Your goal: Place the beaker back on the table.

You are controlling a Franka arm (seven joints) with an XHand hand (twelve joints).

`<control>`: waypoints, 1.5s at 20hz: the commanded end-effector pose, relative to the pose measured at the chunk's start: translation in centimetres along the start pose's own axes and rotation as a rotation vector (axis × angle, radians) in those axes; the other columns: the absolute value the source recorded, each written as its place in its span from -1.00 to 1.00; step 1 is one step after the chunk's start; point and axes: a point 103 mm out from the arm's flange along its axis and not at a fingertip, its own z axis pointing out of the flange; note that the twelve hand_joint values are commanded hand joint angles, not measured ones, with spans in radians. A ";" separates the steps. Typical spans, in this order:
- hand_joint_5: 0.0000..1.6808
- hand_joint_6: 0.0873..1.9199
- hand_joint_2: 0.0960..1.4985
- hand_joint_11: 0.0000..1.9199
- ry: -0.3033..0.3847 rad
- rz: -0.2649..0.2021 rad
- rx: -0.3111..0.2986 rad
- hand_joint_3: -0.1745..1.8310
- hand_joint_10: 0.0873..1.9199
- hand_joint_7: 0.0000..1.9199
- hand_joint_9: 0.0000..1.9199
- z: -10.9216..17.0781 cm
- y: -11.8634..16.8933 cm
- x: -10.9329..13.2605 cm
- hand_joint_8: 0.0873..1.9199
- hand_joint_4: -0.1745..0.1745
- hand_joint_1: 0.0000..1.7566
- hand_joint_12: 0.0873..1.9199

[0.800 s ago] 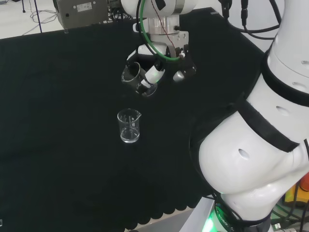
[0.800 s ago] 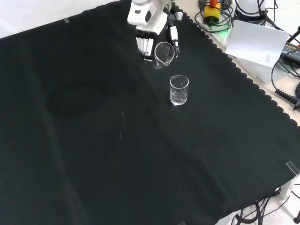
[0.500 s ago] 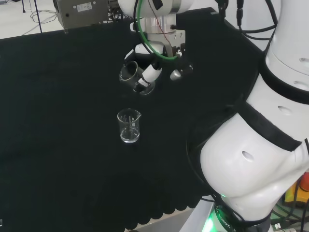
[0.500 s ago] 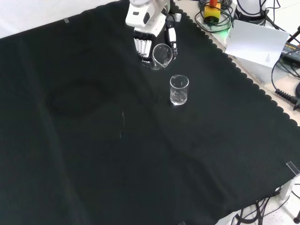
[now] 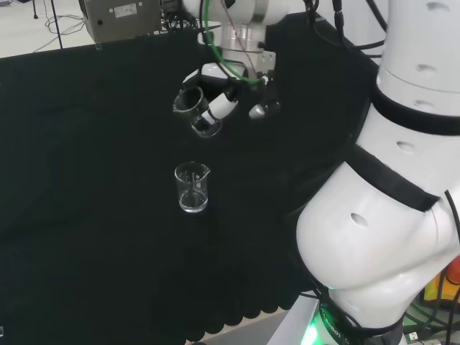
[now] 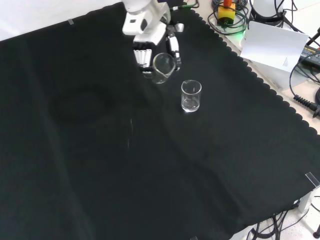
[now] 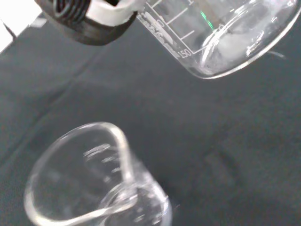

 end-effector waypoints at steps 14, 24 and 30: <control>0.20 -0.02 0.46 0.18 0.145 0.062 -0.183 -1.00 -0.11 0.33 0.38 2.6 5.3 -9.8 -0.36 -0.46 0.45 -0.05; 0.27 -0.13 0.42 0.21 0.243 0.101 -0.202 -1.00 -0.21 0.40 0.40 5.2 8.2 -11.5 -0.52 -0.38 0.46 -0.11; 0.28 -0.14 0.42 0.21 0.287 0.109 -0.205 -1.00 -0.23 0.41 0.40 6.1 9.7 -12.1 -0.55 -0.36 0.46 -0.11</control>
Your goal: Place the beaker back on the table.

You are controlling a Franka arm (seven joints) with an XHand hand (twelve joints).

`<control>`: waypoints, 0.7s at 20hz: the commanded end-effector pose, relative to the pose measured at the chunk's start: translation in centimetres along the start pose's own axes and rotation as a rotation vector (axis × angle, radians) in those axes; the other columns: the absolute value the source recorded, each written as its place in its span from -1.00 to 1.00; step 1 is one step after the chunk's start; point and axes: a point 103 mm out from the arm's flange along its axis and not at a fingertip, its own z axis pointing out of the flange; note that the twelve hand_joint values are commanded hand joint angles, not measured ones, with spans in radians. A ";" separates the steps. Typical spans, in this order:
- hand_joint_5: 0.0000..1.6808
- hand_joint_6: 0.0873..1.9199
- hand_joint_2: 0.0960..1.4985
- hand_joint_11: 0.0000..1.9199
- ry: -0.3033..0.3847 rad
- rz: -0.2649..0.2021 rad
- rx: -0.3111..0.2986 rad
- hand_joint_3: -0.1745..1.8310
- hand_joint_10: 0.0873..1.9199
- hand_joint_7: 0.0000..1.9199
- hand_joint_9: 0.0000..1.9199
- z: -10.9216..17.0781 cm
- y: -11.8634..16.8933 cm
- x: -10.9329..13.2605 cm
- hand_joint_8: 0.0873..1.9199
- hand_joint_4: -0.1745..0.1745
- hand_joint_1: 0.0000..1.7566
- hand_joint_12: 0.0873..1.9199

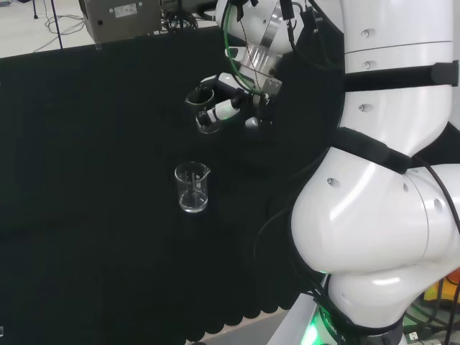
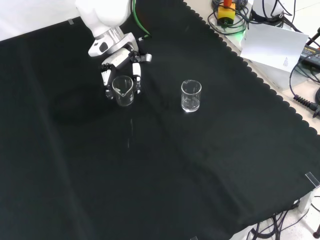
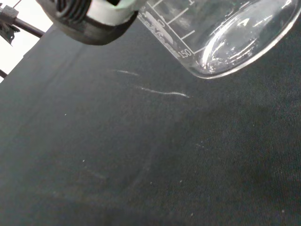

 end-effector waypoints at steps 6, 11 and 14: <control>0.29 -0.16 0.41 0.22 0.084 0.034 -0.027 -1.00 -0.24 0.42 0.40 1.8 2.0 -1.3 -0.57 -0.35 0.46 -0.12; 0.29 -0.15 0.41 0.22 0.103 0.036 -0.025 -1.00 -0.25 0.43 0.40 2.3 2.3 -1.4 -0.59 -0.34 0.46 -0.12; 0.29 -0.14 0.41 0.22 0.114 0.034 -0.014 -1.00 -0.26 0.43 0.40 2.8 2.4 -1.4 -0.60 -0.34 0.46 -0.12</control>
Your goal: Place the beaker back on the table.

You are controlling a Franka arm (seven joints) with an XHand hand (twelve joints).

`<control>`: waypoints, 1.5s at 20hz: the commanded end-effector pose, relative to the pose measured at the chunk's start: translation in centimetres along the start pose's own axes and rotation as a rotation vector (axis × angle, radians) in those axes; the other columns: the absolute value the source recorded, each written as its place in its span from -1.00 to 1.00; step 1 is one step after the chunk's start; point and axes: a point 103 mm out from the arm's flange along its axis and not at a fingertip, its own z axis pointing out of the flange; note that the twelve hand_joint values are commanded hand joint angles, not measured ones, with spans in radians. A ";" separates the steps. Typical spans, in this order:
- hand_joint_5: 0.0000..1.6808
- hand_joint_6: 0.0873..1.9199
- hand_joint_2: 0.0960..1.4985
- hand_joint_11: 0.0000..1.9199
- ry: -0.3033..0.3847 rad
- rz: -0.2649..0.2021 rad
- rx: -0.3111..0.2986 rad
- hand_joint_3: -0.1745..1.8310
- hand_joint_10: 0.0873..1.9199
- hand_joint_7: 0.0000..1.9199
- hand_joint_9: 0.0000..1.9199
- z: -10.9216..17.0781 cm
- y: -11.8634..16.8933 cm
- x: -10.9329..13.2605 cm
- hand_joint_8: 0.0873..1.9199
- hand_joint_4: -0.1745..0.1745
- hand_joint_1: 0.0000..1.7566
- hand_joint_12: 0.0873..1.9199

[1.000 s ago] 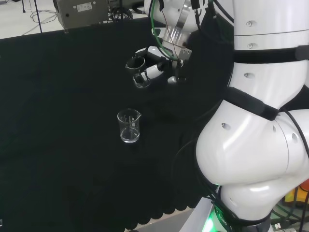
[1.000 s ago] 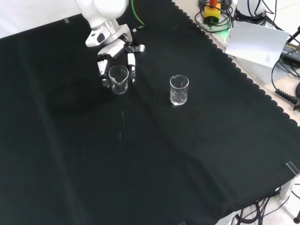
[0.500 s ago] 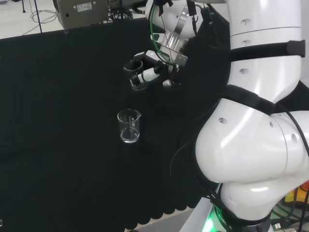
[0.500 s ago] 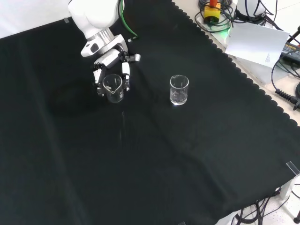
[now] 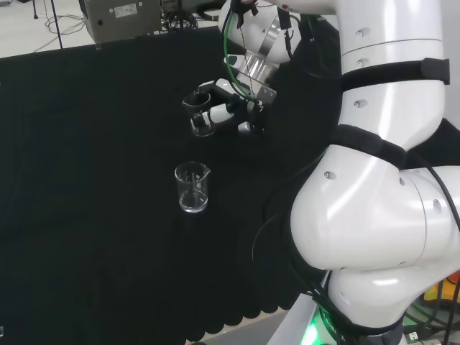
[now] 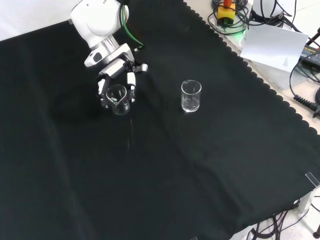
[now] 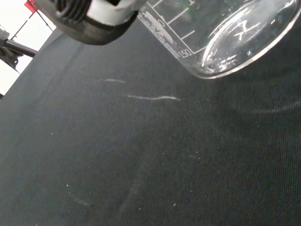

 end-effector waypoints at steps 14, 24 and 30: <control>0.32 -0.13 0.43 0.18 -0.012 0.010 0.040 -1.00 -0.32 0.36 0.29 2.1 0.0 0.1 -0.56 0.08 0.45 -0.16; -0.30 0.01 0.33 -0.36 -0.039 0.015 0.072 -1.00 -0.50 -0.30 -0.10 2.2 -1.4 0.5 -0.21 -0.30 0.34 0.23; -0.54 -0.30 0.25 -0.62 -0.044 0.017 0.083 -1.00 -0.42 -0.52 -0.32 1.7 -2.1 1.0 -0.24 -0.41 0.26 0.36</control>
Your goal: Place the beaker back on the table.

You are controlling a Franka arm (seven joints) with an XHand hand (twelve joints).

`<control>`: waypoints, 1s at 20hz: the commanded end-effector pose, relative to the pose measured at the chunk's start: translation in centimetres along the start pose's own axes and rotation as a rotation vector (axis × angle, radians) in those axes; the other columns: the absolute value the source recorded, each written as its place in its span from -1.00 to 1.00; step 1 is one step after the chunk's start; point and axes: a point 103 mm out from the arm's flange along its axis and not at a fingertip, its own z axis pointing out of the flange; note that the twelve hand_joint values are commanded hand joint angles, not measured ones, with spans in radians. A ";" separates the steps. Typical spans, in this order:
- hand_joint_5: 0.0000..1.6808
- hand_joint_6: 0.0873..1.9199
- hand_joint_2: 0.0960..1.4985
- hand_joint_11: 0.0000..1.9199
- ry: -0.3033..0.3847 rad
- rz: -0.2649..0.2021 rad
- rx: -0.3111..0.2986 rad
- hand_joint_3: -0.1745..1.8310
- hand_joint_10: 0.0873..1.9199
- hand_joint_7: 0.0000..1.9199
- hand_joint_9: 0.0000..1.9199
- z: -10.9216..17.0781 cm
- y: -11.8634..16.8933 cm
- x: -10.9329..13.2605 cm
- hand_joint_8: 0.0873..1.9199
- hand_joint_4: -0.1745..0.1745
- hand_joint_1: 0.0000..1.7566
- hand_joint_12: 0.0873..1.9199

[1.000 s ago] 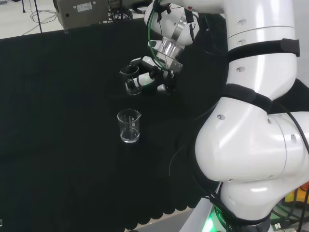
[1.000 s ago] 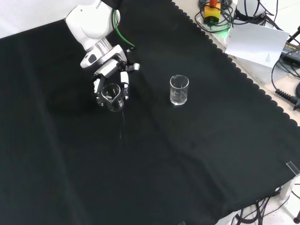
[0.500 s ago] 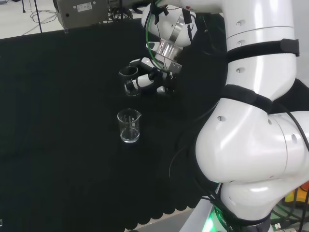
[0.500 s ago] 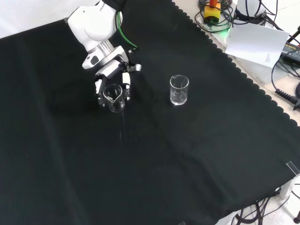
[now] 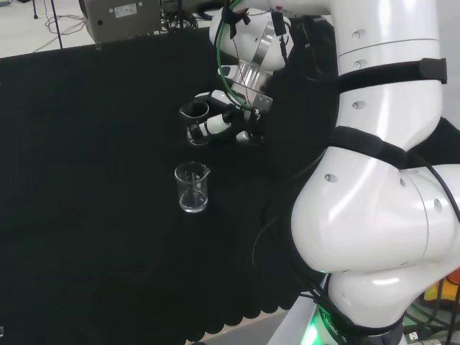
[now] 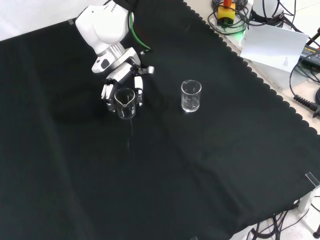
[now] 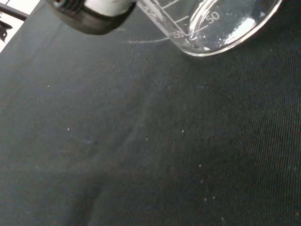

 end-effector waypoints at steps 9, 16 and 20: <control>-0.58 -0.61 0.20 -0.71 -0.019 0.047 0.052 -1.00 -0.34 -0.64 -0.47 -0.8 -1.2 0.4 -0.25 -0.48 0.17 0.40; -0.58 -0.73 0.20 -0.78 -0.015 0.065 0.064 -1.00 -0.31 -0.77 -0.58 -1.3 -1.0 0.3 -0.27 -0.50 0.13 0.43; -0.66 -0.89 0.19 -0.95 -0.021 0.080 0.078 -1.00 -0.25 -0.96 -0.82 -1.5 -0.8 0.5 -0.40 -0.50 0.07 0.47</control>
